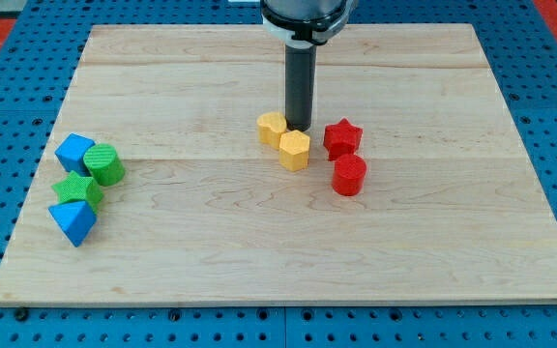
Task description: Push the red star and yellow heart together up on the board
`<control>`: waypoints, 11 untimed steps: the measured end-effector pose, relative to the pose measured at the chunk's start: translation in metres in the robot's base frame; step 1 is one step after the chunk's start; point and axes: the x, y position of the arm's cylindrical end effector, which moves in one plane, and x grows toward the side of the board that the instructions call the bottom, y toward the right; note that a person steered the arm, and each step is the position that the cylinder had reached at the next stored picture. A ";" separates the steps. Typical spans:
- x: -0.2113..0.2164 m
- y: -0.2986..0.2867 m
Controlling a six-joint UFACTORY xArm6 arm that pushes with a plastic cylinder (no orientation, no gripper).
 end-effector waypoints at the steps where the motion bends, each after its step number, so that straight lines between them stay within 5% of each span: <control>1: -0.004 0.056; 2: -0.009 0.126; 3: 0.056 0.117; 4: 0.040 0.038; 8: 0.003 -0.019; 10: -0.015 -0.019; 11: -0.015 0.032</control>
